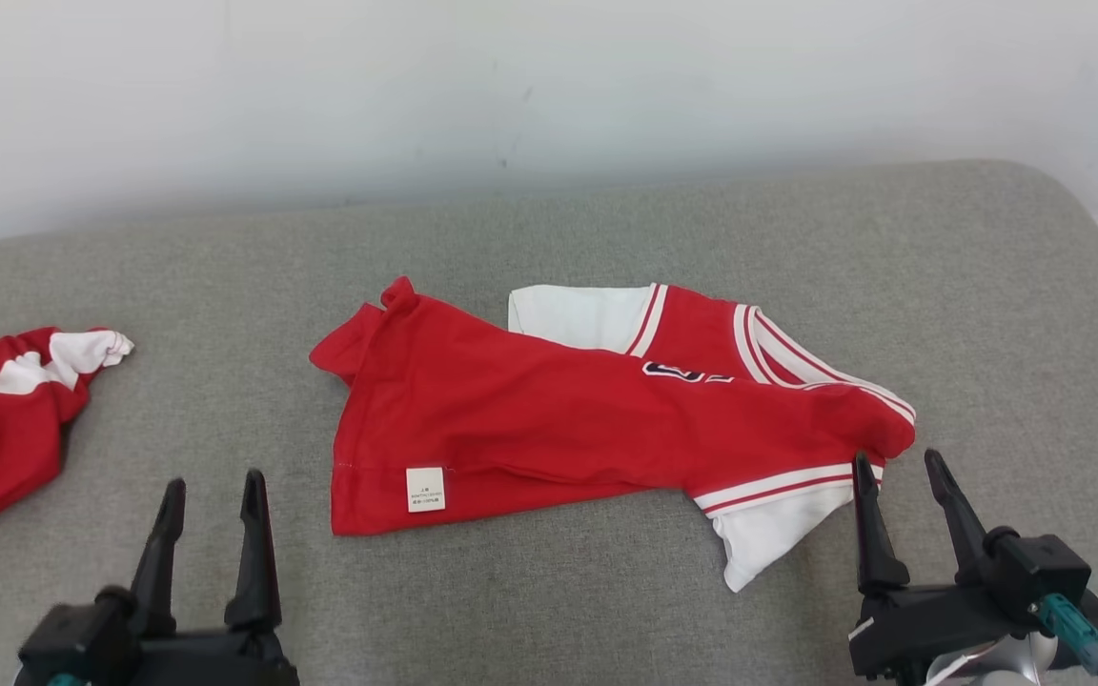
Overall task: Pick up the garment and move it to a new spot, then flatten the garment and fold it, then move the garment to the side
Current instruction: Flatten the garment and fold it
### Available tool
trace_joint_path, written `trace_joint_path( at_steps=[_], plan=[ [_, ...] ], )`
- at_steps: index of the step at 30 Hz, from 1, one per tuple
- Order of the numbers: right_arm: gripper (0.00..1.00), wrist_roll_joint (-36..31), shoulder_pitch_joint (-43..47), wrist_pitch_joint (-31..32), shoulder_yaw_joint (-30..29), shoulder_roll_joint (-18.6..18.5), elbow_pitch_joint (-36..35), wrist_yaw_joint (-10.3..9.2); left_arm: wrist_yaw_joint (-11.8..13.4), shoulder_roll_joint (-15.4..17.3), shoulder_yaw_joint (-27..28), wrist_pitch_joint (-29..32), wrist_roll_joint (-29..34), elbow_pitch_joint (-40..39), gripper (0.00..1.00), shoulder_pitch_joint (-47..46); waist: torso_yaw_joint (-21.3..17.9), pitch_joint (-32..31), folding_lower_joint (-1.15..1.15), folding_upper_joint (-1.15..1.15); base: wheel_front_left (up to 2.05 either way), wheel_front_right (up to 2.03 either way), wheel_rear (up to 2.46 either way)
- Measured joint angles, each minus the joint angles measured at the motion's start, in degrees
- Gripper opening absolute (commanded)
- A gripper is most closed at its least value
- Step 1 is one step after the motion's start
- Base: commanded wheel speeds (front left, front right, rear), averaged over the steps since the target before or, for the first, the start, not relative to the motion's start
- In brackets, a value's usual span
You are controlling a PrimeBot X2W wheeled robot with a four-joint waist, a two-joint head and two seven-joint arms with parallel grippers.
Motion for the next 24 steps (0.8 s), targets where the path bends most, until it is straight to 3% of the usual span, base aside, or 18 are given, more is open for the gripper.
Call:
trace_joint_path(
  at_steps=[19,24],
  plan=[
    [1.0,-1.13,2.62,1.78,-1.93,0.0,3.45,0.0,0.47,-0.32,-0.11,0.0,-0.05,-1.15,1.0,6.48,1.06,-2.61,0.0,0.0,0.0,0.0,0.0],
    [1.0,-1.77,0.19,5.56,-4.52,0.02,6.17,0.0,0.6,-0.34,-0.51,0.0,-0.49,-2.01,1.0,6.32,0.8,-1.75,0.0,0.0,0.0,0.0,0.0]
  ],
)
